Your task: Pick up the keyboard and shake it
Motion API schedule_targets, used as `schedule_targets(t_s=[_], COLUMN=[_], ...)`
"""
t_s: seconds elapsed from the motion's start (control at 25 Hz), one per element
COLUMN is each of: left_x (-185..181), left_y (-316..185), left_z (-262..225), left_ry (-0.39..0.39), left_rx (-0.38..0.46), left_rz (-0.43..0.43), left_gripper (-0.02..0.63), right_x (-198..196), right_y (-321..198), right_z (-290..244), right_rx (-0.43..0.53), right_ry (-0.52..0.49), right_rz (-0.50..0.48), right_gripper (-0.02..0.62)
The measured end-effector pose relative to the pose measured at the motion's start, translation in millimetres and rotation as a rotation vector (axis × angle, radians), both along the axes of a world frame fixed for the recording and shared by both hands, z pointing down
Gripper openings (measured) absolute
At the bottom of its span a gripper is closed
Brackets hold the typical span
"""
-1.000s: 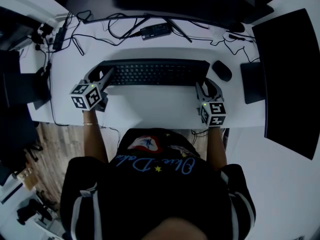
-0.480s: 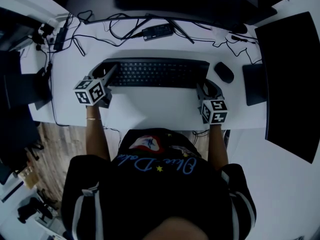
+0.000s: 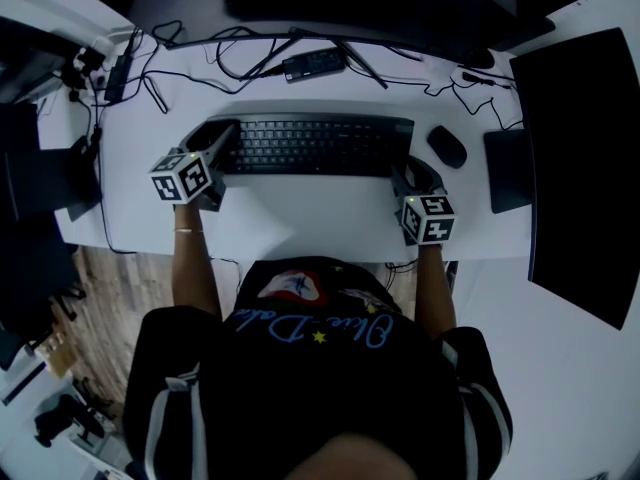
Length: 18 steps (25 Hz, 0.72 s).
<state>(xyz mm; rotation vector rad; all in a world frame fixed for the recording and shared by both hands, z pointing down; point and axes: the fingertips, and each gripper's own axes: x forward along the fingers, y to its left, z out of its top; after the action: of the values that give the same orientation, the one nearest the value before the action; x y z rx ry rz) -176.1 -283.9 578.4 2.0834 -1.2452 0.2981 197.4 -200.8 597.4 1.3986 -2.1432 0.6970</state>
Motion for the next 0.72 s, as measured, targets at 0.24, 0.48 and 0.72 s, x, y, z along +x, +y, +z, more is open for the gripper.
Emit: schedule_targets(t_s=[0.24,0.48,0.72], left_x=[-2.4,1.8,1.7], left_y=[-0.2,-2.1,-3.7], left_z=[12.9,18.0,23.3], left_ry=[0.003,-0.012,-0.027], left_rx=[-0.033,-0.056,-0.097], left_rz=[-0.026,-0.014,-0.017], left_gripper=[0.252,0.249,0.25], right_x=[-0.3,0.0,-0.3], right_y=[-4.5,-6.5,-7.1], right_z=[2.0,4.7,5.0], right_rx=[-0.008,-0.016,-0.02], right_ry=[0.03,0.045,0.06], right_rz=[-0.015,-0.009,-0.009], right_gripper=[0.133,0.133,0.133])
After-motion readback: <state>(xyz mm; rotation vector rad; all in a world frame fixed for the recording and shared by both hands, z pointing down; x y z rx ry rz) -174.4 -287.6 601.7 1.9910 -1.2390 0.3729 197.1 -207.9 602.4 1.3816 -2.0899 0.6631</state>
